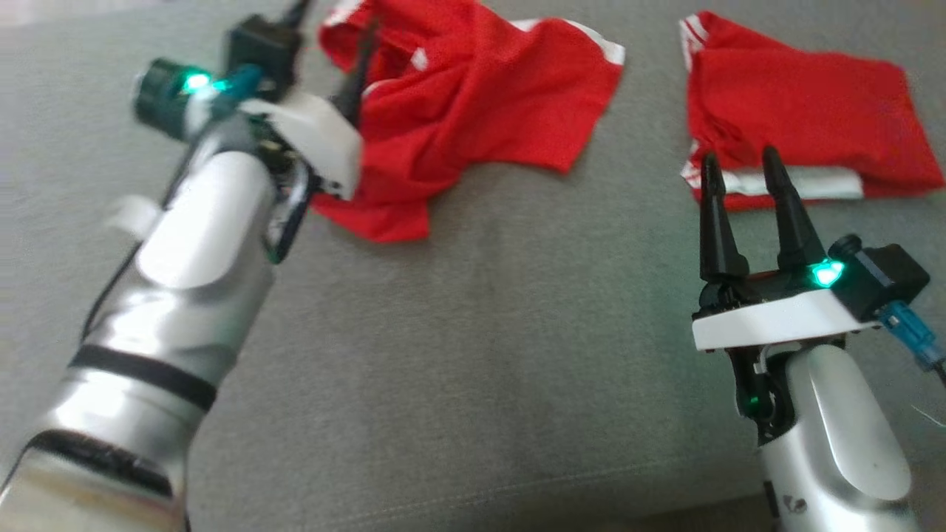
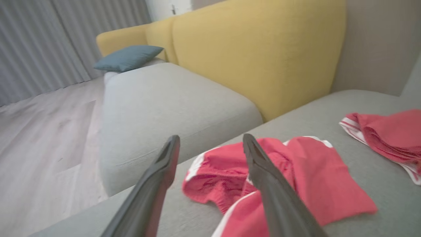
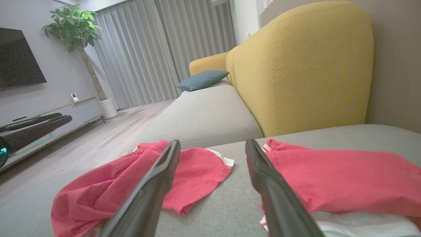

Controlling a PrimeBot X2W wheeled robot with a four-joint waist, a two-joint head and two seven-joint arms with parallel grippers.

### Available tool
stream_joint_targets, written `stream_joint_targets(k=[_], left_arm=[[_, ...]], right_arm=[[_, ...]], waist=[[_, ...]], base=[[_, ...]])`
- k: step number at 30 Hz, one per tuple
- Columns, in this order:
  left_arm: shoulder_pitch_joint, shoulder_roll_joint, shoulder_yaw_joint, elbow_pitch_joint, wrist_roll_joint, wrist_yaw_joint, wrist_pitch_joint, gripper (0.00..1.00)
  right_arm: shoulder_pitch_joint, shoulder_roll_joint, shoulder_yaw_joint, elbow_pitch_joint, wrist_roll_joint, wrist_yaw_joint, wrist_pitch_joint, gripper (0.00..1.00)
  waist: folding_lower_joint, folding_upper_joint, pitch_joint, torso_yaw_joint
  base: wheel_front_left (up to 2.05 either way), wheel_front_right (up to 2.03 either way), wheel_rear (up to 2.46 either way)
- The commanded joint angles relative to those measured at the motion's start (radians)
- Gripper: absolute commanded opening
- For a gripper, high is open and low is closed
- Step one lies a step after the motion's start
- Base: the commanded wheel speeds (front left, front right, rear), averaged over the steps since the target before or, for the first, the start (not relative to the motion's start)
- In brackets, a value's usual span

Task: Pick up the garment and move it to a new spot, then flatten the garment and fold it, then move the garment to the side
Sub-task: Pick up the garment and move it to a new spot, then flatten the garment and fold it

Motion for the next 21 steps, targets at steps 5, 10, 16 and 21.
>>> stream_joint_targets(k=[5,10,16,21], left_arm=[[0.087,0.100,0.119,-0.094,-0.066,0.032,-0.029,1.00],[0.287,0.169,0.220,-0.263,-0.108,0.068,-0.034,1.00],[0.582,0.177,0.345,-0.535,-0.093,0.148,-0.035,1.00],[0.696,0.138,0.379,-0.624,-0.060,0.160,-0.035,1.00]], right_arm=[[0.018,-0.002,0.009,-0.025,-0.024,0.003,0.010,1.00],[0.047,-0.002,-0.006,-0.025,-0.042,0.003,0.033,1.00],[0.073,-0.002,0.004,-0.017,-0.080,0.003,0.064,1.00],[0.084,-0.002,0.004,-0.014,-0.083,0.003,0.079,1.00]], waist=[[0.0000,-0.0001,-0.071,0.089],[0.0000,-0.0001,-0.106,0.149],[0.0000,-0.0001,-0.136,0.194],[0.0000,-0.0001,-0.145,0.216]], base=[[0.00,0.00,0.00],[0.00,0.00,0.00],[0.00,0.00,0.00],[0.00,0.00,0.00]])
